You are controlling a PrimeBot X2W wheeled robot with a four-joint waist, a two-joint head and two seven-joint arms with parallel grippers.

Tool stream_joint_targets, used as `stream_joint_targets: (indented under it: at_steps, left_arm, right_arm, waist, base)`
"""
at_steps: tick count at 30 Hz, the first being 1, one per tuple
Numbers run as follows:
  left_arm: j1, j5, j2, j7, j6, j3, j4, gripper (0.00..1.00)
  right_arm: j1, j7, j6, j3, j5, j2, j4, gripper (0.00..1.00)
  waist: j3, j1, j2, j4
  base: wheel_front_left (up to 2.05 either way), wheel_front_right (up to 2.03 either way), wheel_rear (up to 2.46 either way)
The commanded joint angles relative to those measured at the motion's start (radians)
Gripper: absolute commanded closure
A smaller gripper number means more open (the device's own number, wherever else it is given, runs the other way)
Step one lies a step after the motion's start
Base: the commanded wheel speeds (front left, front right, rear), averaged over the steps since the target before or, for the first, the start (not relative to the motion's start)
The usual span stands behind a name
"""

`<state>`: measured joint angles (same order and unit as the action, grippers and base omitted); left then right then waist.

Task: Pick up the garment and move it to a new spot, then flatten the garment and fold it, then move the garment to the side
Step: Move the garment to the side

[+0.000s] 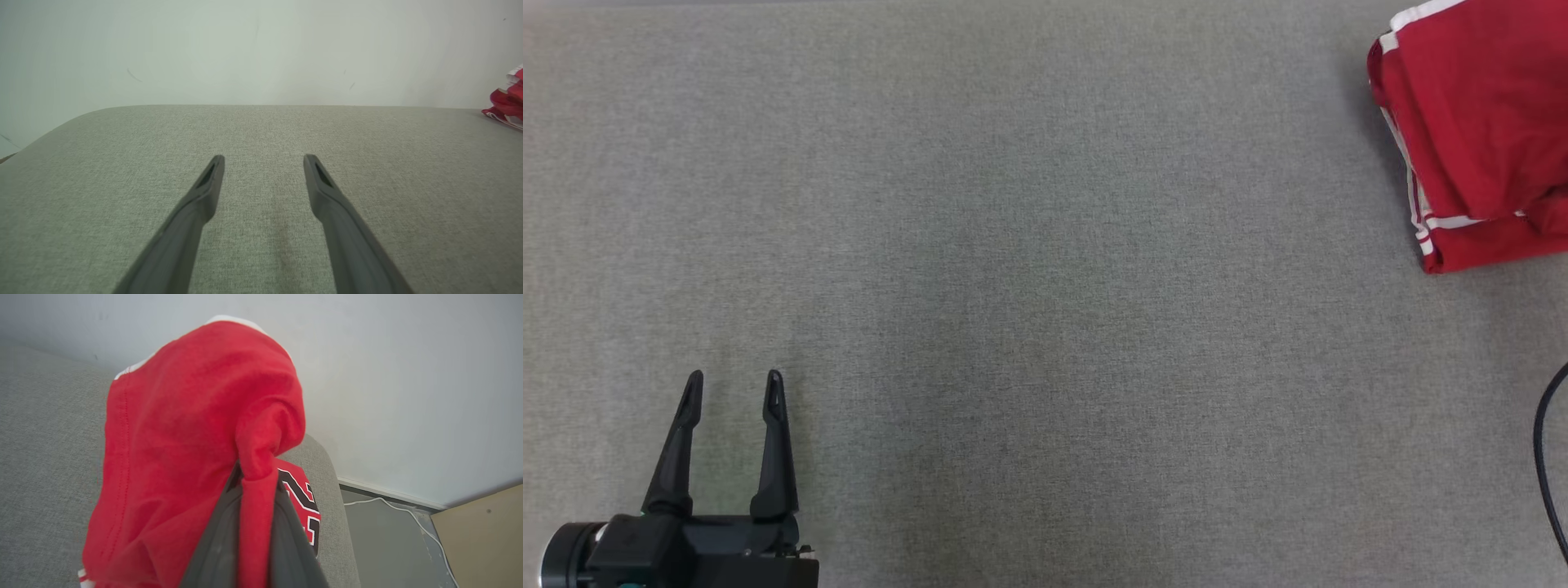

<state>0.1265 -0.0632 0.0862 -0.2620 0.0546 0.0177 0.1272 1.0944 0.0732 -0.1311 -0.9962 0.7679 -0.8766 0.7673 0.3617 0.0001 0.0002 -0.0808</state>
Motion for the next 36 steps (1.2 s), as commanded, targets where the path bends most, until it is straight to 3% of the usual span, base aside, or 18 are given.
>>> stream_joint_targets:
  at_steps: [1,18,19,20,30,36]
  left_arm:
    - [0.008,0.008,0.007,-0.004,0.0,0.003,0.003,0.0]
    - [0.029,0.015,0.021,-0.004,0.0,-0.004,0.0,0.0]
    - [0.029,0.014,0.02,-0.004,0.001,-0.004,-0.001,0.0]
    - [0.029,0.014,0.02,-0.004,0.002,-0.004,-0.001,0.0]
    - [0.019,0.007,0.012,-0.004,0.009,-0.006,-0.011,0.0]
    - [-0.006,-0.009,0.003,-0.004,0.016,0.0,-0.023,0.0]
  right_arm:
    - [0.005,-0.001,0.001,0.0,0.016,-0.006,0.007,1.0]
    - [0.065,0.023,0.001,-0.014,0.027,0.022,0.172,1.0]
    - [0.072,0.031,0.001,-0.016,0.015,0.022,0.185,0.73]
    - [0.074,0.036,0.001,-0.018,0.009,0.025,0.194,0.0]
    - [0.106,0.034,0.001,-0.048,-0.033,0.047,0.278,0.0]
    - [0.105,0.14,0.001,0.005,0.008,0.089,0.27,0.0]
  waist:
    - [0.013,-0.0001,-0.0002,-0.01]
    - [0.065,-0.0001,-0.0002,0.007]
    - [0.065,-0.0001,-0.0002,0.01]
    - [0.064,-0.0001,-0.0002,0.012]
    - [0.034,-0.0001,-0.0002,0.016]
    - [-0.028,-0.0001,-0.0002,0.013]
  base:
    - [0.0,0.0,0.0]
    - [0.0,0.0,0.0]
    - [0.0,0.0,0.0]
    - [0.0,0.0,0.0]
    - [0.0,0.0,0.0]
    - [0.0,0.0,0.0]
